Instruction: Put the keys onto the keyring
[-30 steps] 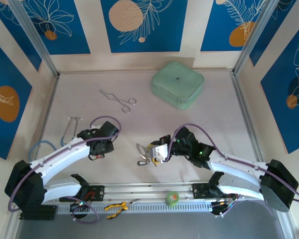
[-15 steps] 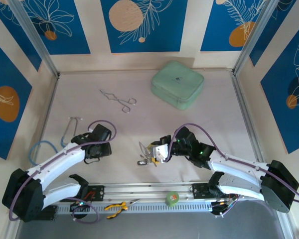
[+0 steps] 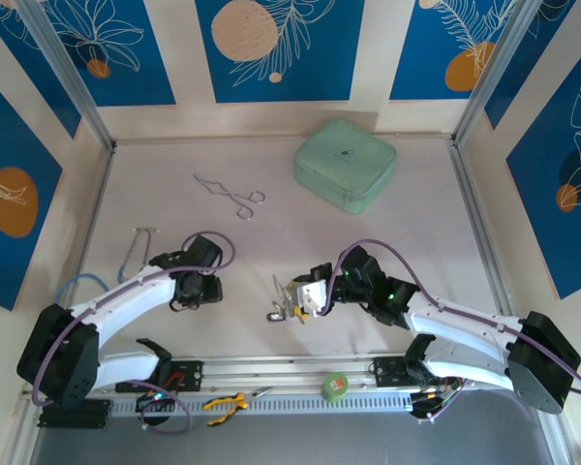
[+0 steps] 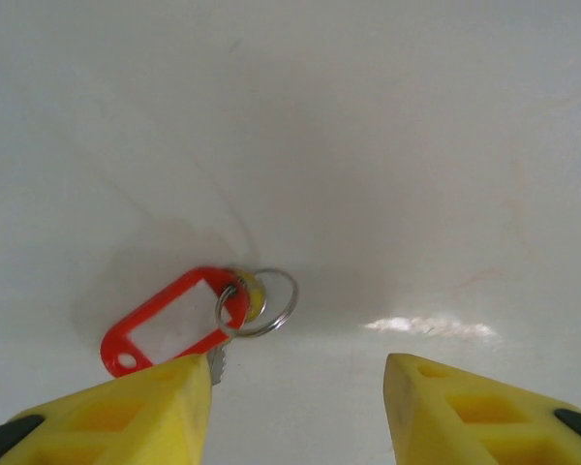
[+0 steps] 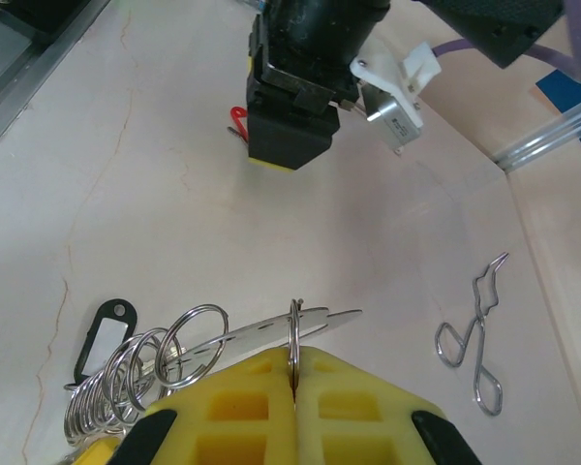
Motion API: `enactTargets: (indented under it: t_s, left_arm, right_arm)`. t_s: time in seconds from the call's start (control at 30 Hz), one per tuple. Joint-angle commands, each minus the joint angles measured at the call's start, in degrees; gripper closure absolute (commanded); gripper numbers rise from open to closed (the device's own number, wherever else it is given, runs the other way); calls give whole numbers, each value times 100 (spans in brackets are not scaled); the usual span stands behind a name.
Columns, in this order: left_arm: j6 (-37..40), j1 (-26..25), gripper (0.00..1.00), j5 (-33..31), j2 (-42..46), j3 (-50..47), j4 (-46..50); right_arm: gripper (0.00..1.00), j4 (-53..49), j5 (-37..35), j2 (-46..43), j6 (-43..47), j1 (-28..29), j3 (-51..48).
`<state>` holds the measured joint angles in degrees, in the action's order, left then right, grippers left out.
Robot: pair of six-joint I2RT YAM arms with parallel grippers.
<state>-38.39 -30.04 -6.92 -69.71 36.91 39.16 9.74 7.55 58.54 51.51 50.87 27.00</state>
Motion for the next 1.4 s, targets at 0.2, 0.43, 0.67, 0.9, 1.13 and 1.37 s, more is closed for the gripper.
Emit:
enactTargets:
  t_s: [0.2,0.43,0.67,0.9,1.13,1.37]
  left_arm:
    - [1055,-3,55,-642,-551,619,427]
    - [1329,-129,49,-794,-885,724,653]
    - [1487,-168,56,-710,-1138,774,528]
    - [1564,-165,69,-851,-1344,793,479]
    - [1572,-160,94,-862,-1361,800,461]
    - [1801,-233,100,-897,-851,862,311]
  right_arm:
    - [100,-184,115,-139,-55,12,192]
    - [100,-179,172,-130,-56,14,206]
    - [100,-193,194,-150,-53,19,212]
    - [100,-219,192,-194,-53,19,214]
    - [100,-209,203,-185,-53,19,205]
    - [100,-198,192,-174,-135,19,184]
